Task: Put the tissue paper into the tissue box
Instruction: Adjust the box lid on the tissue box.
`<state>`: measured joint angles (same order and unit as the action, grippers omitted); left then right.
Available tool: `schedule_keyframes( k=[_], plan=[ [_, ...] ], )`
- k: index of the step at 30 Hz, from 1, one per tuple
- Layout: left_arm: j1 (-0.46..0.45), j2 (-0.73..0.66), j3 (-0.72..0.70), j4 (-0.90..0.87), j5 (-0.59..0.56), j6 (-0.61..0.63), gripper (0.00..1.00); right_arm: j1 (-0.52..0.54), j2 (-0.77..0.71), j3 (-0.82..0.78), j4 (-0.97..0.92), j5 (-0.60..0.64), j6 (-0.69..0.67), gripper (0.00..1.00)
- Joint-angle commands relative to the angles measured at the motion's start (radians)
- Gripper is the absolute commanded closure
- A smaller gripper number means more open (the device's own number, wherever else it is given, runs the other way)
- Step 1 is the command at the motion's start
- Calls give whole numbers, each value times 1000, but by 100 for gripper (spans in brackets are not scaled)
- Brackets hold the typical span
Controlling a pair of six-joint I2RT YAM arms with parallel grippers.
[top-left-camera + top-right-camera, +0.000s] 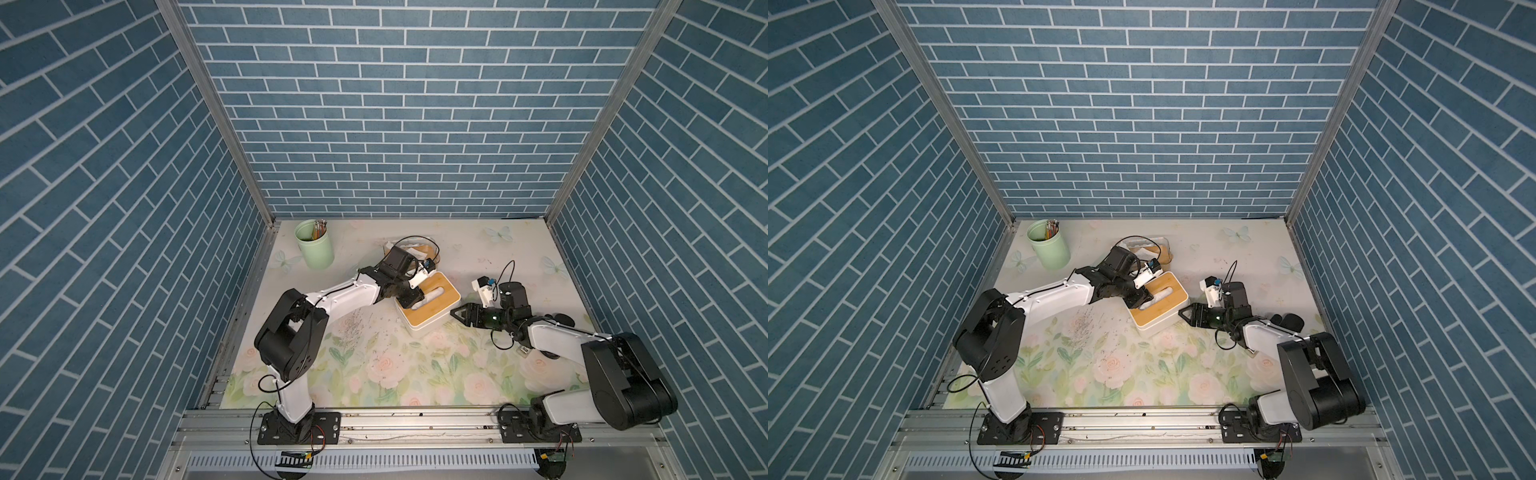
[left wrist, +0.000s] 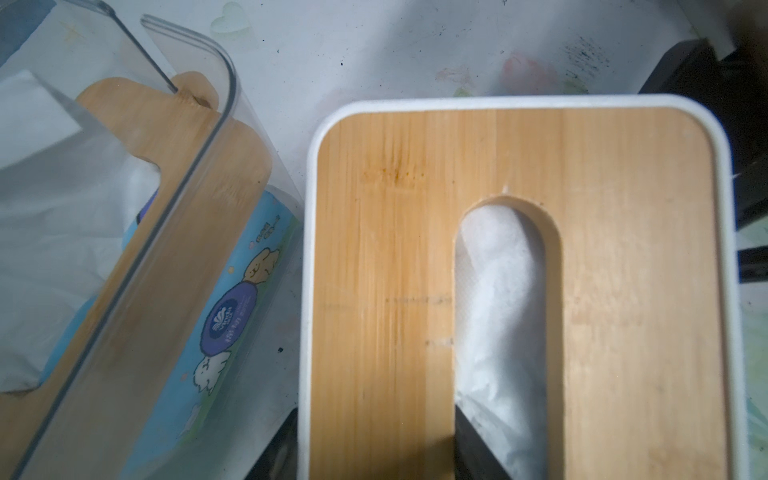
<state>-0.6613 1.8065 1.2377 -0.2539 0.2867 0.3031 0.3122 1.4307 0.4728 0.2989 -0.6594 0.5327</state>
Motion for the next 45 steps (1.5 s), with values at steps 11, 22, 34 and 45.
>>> schedule_keyframes(
  k=[11, 22, 34, 45],
  plan=[
    [2, -37, 47, -53, 169, -39, 100, -5, 101, -79, 139, 49, 160, 49],
    [-11, 67, 181, -201, -145, -72, 100, -5, -30, 19, -86, 76, -27, 42],
    [-19, 89, 217, -245, -194, -79, 100, -12, -81, 71, -226, 145, -119, 40],
    [-15, 58, 270, -270, -171, -124, 100, -45, -128, 103, -299, 178, -169, 39]
  ],
)
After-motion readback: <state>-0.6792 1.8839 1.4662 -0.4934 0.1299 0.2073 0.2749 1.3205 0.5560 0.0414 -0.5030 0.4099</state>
